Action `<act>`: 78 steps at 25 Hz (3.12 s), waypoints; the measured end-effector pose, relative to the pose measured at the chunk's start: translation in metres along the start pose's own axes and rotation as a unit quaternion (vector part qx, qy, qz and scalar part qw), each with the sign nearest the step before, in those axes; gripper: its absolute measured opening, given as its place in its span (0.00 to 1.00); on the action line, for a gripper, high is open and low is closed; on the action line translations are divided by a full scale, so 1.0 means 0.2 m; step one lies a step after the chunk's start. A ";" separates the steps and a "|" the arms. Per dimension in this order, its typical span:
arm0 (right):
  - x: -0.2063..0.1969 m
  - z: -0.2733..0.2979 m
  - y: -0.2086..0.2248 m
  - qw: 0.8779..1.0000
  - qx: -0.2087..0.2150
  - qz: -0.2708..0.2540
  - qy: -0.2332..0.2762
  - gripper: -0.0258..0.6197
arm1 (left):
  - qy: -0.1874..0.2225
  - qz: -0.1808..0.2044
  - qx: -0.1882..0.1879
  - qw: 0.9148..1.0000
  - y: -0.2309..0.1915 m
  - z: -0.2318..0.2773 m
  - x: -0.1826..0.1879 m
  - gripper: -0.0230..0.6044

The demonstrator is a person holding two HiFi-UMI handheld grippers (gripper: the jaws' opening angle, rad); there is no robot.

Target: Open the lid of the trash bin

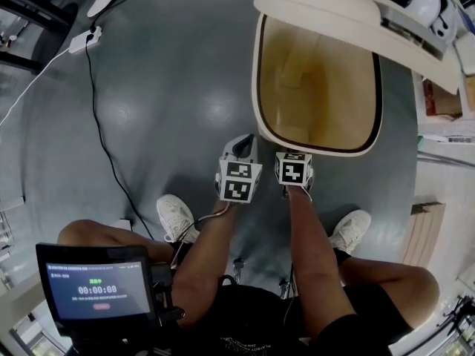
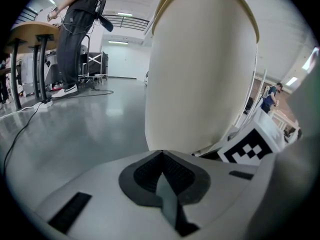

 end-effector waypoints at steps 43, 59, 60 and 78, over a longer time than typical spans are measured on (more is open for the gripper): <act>-0.02 0.02 0.02 1.000 0.000 -0.005 -0.017 0.05 | -0.006 -0.008 0.001 1.000 0.00 0.01 -0.01 0.03; -0.01 0.01 0.00 1.000 -0.001 -0.007 -0.010 0.05 | -0.011 -0.033 0.002 0.999 -0.02 -0.01 -0.02 0.03; -0.01 0.01 0.00 1.000 -0.001 -0.007 -0.010 0.05 | -0.013 -0.032 0.001 0.999 -0.02 -0.02 -0.02 0.03; -0.01 0.01 0.00 1.000 -0.004 0.006 -0.004 0.05 | -0.016 -0.023 -0.002 1.000 0.00 -0.01 -0.03 0.03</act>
Point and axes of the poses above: the fingertips, and each gripper's own axes: z forward along the fingers, y to its right, x out of its top, the point moved 1 cm from there along -z, backward along the fingers, and after that the axes turned 9 degrees about y, right-handed, at the moved point
